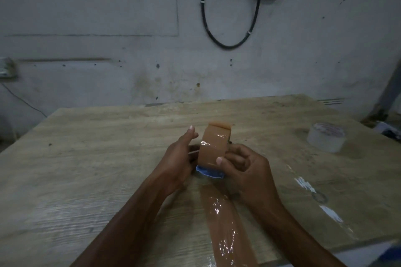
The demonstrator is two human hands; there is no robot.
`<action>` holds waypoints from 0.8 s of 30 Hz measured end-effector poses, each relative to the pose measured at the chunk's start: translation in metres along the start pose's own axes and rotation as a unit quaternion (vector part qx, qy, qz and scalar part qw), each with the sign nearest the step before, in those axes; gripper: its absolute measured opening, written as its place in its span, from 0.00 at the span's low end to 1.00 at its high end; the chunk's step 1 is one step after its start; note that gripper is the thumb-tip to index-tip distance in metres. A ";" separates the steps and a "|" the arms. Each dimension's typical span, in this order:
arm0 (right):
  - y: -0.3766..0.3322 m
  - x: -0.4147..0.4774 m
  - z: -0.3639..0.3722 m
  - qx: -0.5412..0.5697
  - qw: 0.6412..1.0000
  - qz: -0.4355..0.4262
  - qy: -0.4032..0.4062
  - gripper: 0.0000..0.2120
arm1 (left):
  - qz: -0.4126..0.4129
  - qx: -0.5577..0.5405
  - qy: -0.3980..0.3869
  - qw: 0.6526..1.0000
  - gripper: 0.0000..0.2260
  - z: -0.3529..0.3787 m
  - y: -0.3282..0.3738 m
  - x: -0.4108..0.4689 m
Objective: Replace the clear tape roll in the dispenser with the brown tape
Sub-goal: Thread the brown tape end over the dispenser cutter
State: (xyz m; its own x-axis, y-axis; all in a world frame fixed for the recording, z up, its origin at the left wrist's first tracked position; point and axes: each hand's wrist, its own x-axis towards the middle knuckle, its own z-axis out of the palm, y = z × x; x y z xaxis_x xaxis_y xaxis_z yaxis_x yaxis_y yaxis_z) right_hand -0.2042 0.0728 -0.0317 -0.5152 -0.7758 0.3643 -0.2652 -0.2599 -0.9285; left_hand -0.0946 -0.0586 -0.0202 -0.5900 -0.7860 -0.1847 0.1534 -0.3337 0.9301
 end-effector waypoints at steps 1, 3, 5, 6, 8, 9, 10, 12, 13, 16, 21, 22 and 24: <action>-0.003 0.000 0.000 0.009 1.000 -0.010 -0.006 0.11 | -0.002 0.000 0.006 1.000 0.26 0.000 -0.001 0.002; -0.007 -0.001 0.000 0.011 0.999 -0.033 -0.025 0.15 | -0.023 -0.019 -0.008 1.000 0.29 -0.003 -0.003 0.005; -0.010 -0.003 0.001 0.005 0.998 -0.056 -0.040 0.16 | -0.051 -0.063 -0.060 0.995 0.32 -0.005 -0.001 0.005; -0.011 -0.003 0.002 0.002 0.997 -0.062 -0.049 0.16 | -0.055 -0.087 -0.084 0.991 0.31 -0.006 -0.001 0.004; -0.011 -0.003 0.004 -0.003 0.995 -0.063 -0.077 0.16 | -0.054 -0.136 -0.129 0.981 0.30 -0.007 -0.002 0.003; -0.012 -0.003 0.005 -0.010 0.994 -0.065 -0.089 0.16 | -0.058 -0.158 -0.142 0.975 0.30 -0.006 -0.003 0.003; -0.012 -0.004 0.007 -0.019 0.993 -0.070 -0.097 0.16 | -0.060 -0.172 -0.143 0.973 0.30 -0.005 -0.004 0.004; -0.013 -0.006 0.011 -0.046 0.991 -0.079 -0.102 0.16 | -0.048 -0.183 -0.123 0.974 0.31 -0.003 -0.004 0.006; -0.013 -0.007 0.013 -0.066 0.990 -0.083 -0.096 0.16 | -0.042 -0.182 -0.114 0.976 0.30 -0.002 -0.004 0.008; -0.017 -0.005 0.011 -0.103 0.989 -0.089 -0.065 0.15 | -0.008 -0.185 -0.100 0.978 0.28 -0.002 0.000 0.007; -0.048 0.015 0.000 -0.066 0.992 -0.087 -0.070 0.21 | 0.033 -0.156 -0.113 0.981 0.30 -0.009 0.000 0.006; -0.054 0.020 0.001 -0.084 0.990 -0.078 -0.080 0.22 | 0.039 -0.146 -0.107 0.983 0.32 -0.008 0.000 0.006; -0.059 0.026 0.003 -0.125 0.985 -0.081 -0.089 0.22 | 0.049 -0.121 -0.098 0.987 0.37 -0.005 0.001 0.002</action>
State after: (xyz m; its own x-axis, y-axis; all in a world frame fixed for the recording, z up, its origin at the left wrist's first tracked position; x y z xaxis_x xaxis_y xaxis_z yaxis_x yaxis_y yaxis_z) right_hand -0.1994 0.0658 0.0326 -0.3055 -0.8298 0.4670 -0.5366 -0.2551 -0.8044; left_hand -0.0918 -0.0631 -0.0212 -0.7007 -0.7134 -0.0110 0.3883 -0.3942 0.8330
